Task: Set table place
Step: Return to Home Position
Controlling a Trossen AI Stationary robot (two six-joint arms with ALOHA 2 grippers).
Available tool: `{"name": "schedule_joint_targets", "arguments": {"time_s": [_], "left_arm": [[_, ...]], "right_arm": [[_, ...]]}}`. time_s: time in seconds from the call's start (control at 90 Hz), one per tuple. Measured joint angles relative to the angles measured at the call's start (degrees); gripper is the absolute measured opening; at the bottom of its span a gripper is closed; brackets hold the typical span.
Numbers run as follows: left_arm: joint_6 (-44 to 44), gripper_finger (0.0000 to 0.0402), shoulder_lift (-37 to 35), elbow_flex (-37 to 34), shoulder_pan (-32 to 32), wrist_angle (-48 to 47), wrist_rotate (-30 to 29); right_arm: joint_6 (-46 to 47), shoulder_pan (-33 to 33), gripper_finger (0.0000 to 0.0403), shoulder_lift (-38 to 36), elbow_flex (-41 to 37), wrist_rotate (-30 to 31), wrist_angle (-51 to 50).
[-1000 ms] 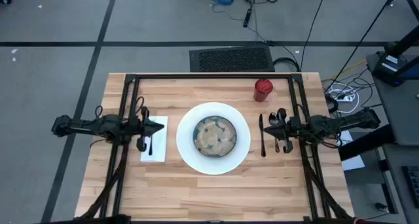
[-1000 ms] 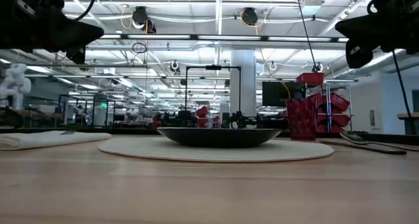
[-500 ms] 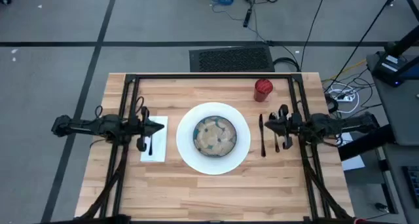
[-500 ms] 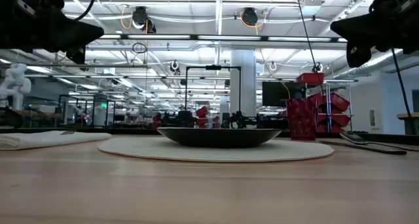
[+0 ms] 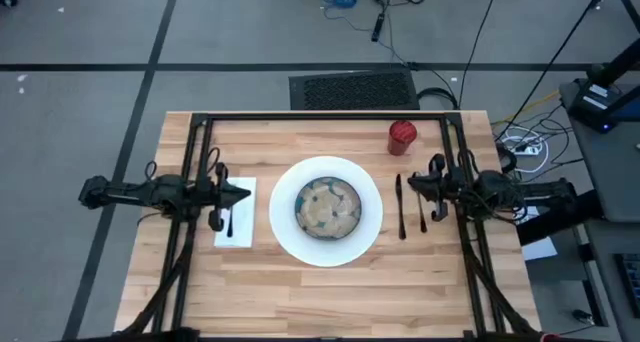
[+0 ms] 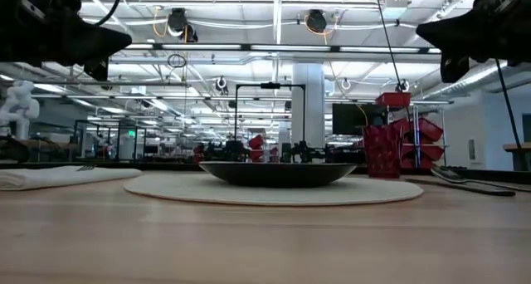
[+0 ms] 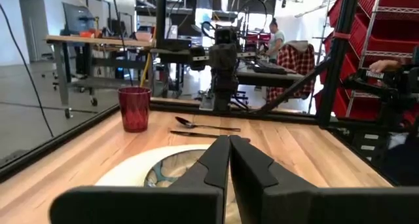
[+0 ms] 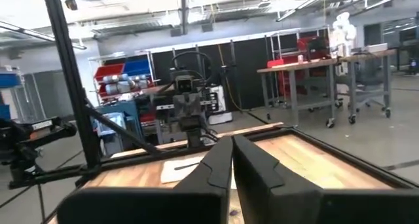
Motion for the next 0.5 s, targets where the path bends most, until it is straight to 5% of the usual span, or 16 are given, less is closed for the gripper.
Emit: {"name": "schedule_joint_targets", "arguments": {"time_s": [0.5], "left_arm": [[0.00,0.0000,0.00,-0.02,0.00,0.04,0.15]], "right_arm": [[0.00,-3.15,0.0000,0.00,-0.02,0.07,-3.37]]}}
